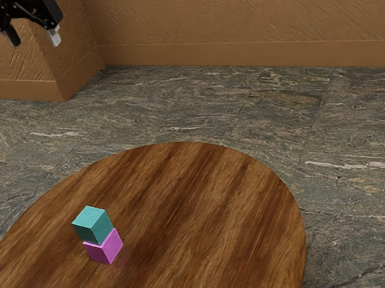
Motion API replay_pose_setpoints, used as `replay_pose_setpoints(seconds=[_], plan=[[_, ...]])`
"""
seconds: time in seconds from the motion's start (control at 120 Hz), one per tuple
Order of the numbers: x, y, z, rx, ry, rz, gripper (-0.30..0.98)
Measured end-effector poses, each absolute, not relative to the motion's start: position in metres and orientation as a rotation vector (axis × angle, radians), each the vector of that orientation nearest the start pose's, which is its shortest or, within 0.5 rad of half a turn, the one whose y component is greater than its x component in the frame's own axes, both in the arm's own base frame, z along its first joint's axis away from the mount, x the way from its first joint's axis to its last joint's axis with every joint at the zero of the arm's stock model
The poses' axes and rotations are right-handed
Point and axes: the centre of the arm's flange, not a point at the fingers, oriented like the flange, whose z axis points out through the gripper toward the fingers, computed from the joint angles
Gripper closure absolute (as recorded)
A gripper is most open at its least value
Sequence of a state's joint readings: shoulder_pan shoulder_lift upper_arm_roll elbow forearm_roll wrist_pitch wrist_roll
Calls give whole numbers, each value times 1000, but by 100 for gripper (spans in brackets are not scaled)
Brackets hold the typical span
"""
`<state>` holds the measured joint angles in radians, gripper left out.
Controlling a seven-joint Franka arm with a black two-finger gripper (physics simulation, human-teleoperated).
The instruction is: Pick up the blue block with one arm, and put the blue block on the table with one arm
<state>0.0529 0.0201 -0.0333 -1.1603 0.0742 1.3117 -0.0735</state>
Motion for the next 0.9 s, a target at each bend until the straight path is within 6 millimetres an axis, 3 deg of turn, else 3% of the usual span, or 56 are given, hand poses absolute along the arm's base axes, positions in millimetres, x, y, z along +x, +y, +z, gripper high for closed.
replay_pose_setpoints(seconds=[0.217, 0.275, 0.35, 0.458, 0.692, 0.783, 0.9], plan=[[511, 5, 771, -3072, -141, -167, 0], [496, -1, 751, -3072, -122, -102, 0], [458, -13, 720, -3067, -84, -28, 0], [423, -16, 651, -3056, -69, 94, 0], [402, -14, 538, -3067, -66, 143, 0], [401, -14, 514, -3067, -61, 112, 0], [398, -9, 497, -3067, -66, 50, 0]])
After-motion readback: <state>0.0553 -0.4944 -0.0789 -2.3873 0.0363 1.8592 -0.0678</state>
